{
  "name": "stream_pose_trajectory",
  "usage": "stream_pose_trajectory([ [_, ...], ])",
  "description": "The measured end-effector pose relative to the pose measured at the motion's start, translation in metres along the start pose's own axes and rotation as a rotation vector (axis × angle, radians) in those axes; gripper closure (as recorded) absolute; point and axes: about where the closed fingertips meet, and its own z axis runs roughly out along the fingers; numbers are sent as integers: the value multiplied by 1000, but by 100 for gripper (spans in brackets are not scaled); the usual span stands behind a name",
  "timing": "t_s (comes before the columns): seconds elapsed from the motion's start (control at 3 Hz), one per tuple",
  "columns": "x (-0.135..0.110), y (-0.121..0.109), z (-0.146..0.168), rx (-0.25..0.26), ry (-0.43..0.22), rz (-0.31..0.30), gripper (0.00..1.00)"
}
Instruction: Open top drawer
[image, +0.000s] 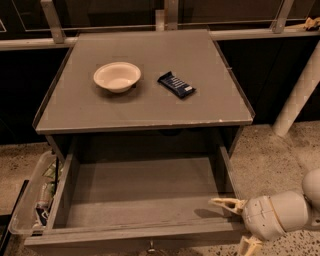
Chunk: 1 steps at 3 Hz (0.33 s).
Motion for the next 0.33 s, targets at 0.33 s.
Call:
stream_pose_trajectory([
  [0.33,0,0,0,0,0,0,0],
])
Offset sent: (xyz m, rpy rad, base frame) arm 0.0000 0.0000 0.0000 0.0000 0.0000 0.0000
